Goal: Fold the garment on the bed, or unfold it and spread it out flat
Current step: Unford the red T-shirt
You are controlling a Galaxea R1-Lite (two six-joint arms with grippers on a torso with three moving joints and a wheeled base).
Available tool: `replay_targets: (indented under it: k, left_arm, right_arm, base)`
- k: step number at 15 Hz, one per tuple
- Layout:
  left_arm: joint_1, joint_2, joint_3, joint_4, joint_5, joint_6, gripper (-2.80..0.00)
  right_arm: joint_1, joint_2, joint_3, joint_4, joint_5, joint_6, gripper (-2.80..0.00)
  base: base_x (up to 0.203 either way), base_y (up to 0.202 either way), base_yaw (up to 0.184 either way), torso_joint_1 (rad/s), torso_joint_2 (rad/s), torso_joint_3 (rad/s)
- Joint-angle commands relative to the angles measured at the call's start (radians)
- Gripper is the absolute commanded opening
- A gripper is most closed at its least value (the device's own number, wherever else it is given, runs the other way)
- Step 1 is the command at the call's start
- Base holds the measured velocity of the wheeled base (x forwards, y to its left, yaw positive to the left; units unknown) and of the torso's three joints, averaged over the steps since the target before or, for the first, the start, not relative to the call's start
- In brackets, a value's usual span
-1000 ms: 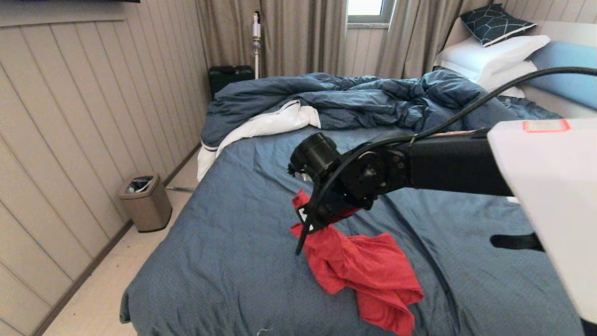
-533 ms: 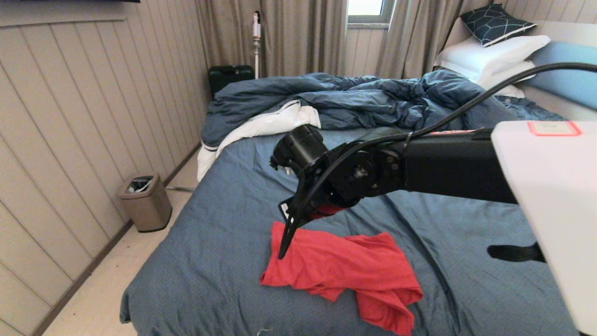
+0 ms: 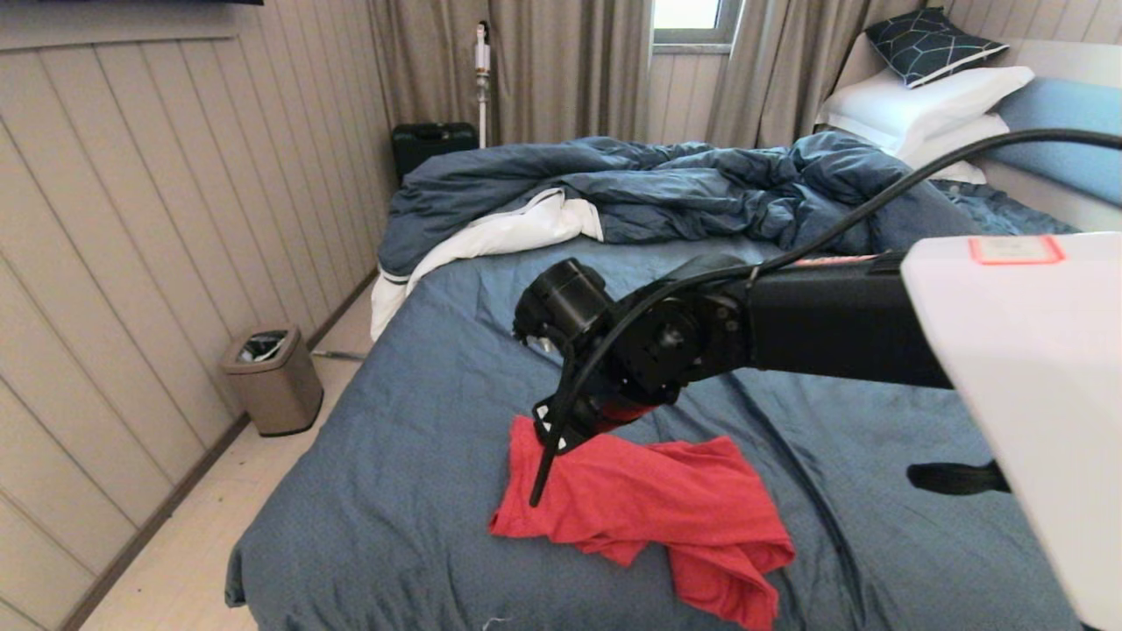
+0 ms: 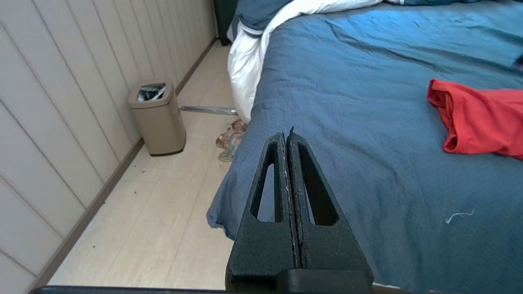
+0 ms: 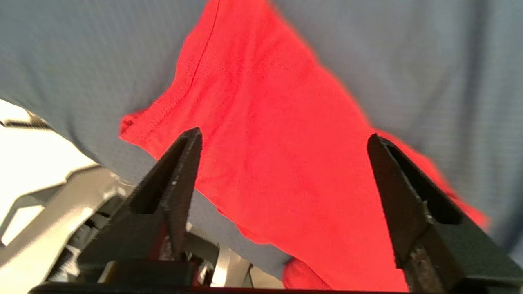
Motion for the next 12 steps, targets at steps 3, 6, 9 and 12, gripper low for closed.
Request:
replay_targets:
  k: [3, 6, 9, 12]
  left_arm:
    - [0.001, 0.001, 0.0, -0.001, 0.0, 0.0, -2.8]
    - [0.0, 0.001, 0.0, -0.001, 0.0, 0.0, -2.8]
    - [0.001, 0.001, 0.0, -0.001, 0.0, 0.0, -2.8]
    - [0.0, 0.001, 0.0, -0.002, 0.0, 0.0, -2.8]
  right_arm:
    - [0.033, 0.13, -0.021, -0.003, -0.001, 0.004, 0.0]
    - [0.066, 0.178, -0.026, -0.026, -0.003, 0.004, 0.0]
    - [0.098, 0.185, -0.021, -0.026, -0.004, 0.006, 0.0]
    - [0.095, 0.211, -0.026, -0.026, -0.007, 0.006, 0.0]
  base:
    - [0.0, 0.0, 0.0, 0.0, 0.0, 0.0]
    - [0.0, 0.0, 0.0, 0.0, 0.0, 0.0]
    - [0.0, 0.0, 0.0, 0.0, 0.0, 0.0]
    - [0.0, 0.0, 0.0, 0.0, 0.0, 0.0]
